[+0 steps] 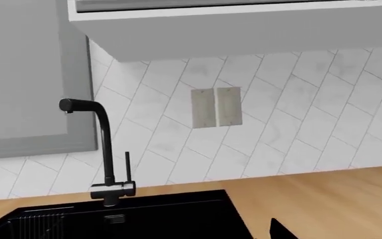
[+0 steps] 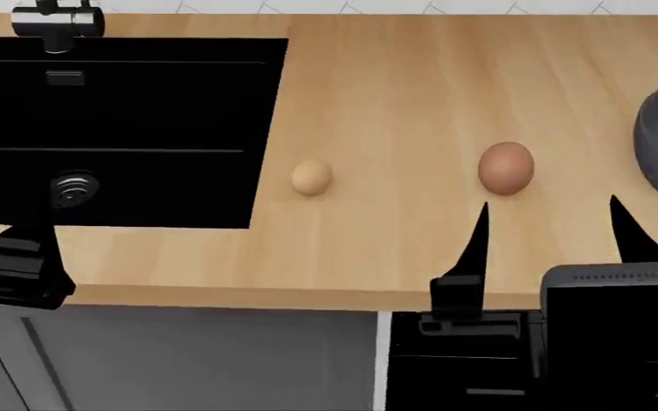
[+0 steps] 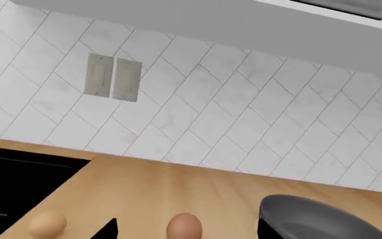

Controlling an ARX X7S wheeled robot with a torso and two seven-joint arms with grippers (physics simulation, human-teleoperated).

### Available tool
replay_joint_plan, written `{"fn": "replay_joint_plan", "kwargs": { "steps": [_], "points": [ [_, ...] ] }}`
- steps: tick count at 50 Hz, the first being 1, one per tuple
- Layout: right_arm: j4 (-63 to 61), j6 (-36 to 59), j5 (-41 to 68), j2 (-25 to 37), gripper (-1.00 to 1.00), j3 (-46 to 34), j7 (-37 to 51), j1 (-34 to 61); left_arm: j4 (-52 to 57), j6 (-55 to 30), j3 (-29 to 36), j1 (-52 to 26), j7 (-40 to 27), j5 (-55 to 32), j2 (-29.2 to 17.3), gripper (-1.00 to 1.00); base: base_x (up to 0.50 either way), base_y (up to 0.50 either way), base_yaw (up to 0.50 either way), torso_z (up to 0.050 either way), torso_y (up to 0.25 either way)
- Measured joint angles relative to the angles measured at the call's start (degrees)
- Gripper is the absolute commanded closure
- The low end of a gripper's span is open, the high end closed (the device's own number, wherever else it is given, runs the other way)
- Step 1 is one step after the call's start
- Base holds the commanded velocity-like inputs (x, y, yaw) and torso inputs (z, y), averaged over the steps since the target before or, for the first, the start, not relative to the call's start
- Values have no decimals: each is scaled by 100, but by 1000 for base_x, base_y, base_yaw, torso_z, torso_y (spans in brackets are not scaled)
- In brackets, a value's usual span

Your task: Place the eggs and milk next to the bowl.

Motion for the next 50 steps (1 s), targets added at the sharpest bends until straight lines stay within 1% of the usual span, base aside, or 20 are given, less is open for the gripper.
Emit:
{"fn": "replay_joint_plan", "kwargs": {
  "steps": [41, 50],
  "points": [
    [-229, 200, 84, 106, -100, -32, 76, 16, 76, 32, 2, 150, -72, -136, -53, -100, 0, -500, 0, 0, 0],
    [-249, 208, 83, 122, -100, -49, 96, 43, 83, 43, 2, 168, -86, -179, -53, -100, 0, -46, 0, 0, 0]
  ]
}}
